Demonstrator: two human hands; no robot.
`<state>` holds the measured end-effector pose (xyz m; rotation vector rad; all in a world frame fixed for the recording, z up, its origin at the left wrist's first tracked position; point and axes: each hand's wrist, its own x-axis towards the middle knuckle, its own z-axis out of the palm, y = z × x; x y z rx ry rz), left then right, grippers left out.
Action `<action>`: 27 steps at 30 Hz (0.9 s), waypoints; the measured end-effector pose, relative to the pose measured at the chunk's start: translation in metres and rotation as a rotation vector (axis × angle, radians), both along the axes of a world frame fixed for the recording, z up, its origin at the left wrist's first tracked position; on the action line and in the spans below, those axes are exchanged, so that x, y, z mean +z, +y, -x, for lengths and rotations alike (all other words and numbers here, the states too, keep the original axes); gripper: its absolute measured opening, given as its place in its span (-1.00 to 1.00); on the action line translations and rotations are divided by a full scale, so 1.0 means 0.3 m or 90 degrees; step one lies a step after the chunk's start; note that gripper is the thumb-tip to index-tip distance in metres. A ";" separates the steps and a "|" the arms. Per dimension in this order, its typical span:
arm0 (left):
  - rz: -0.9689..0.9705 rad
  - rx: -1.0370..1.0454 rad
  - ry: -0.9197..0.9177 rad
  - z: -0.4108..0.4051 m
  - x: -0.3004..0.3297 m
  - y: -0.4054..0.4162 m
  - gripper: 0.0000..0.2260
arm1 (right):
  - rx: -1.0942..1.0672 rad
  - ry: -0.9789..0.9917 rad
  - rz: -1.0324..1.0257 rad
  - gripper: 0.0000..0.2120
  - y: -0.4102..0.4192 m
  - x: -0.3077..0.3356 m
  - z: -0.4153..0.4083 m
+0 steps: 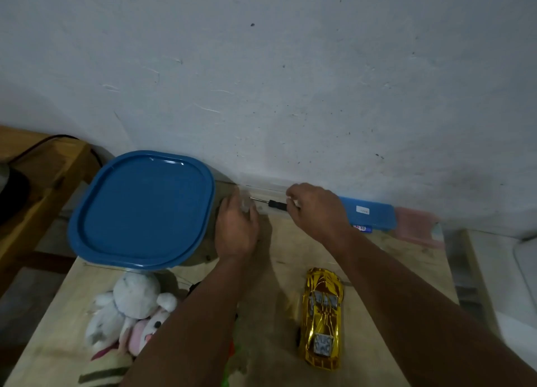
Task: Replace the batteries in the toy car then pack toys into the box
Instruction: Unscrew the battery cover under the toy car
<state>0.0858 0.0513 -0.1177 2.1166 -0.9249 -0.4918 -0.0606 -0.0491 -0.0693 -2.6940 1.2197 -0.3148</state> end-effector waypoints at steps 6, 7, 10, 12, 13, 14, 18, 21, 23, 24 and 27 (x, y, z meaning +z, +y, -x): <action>-0.001 -0.016 -0.017 -0.003 -0.006 0.000 -0.42 | 0.022 0.110 -0.104 -0.69 -0.001 -0.062 -0.040; -0.016 -0.025 -0.021 -0.005 -0.006 0.000 -0.39 | 0.012 0.118 -0.108 -0.71 -0.008 -0.065 -0.051; -0.055 -0.055 -0.054 -0.006 -0.004 -0.003 -0.37 | -0.008 0.139 -0.139 -0.75 -0.030 -0.065 -0.079; -0.065 -0.061 -0.062 -0.006 -0.001 -0.008 -0.38 | -0.023 0.133 -0.168 -0.79 -0.039 -0.065 -0.087; -0.068 -0.061 -0.062 -0.007 0.001 -0.010 -0.38 | -0.027 0.128 -0.178 -0.81 -0.041 -0.067 -0.087; -0.072 -0.061 -0.061 -0.009 0.003 -0.011 -0.38 | -0.028 0.126 -0.181 -0.83 -0.042 -0.069 -0.086; -0.092 -0.056 -0.056 -0.008 0.013 -0.008 -0.35 | -0.026 0.127 -0.192 -0.84 -0.029 -0.068 -0.087; -0.111 -0.055 -0.065 -0.002 0.022 -0.010 -0.34 | -0.023 0.138 -0.220 -0.76 -0.013 -0.063 -0.084; -0.126 -0.054 -0.073 0.001 0.027 -0.012 -0.34 | -0.019 0.141 -0.229 -0.72 -0.008 -0.060 -0.082; -0.133 -0.053 -0.076 0.002 0.030 -0.013 -0.33 | -0.018 0.135 -0.238 -0.73 -0.009 -0.059 -0.082; -0.140 -0.057 -0.084 0.005 0.030 -0.012 -0.33 | -0.023 0.108 -0.270 -0.81 -0.010 -0.055 -0.082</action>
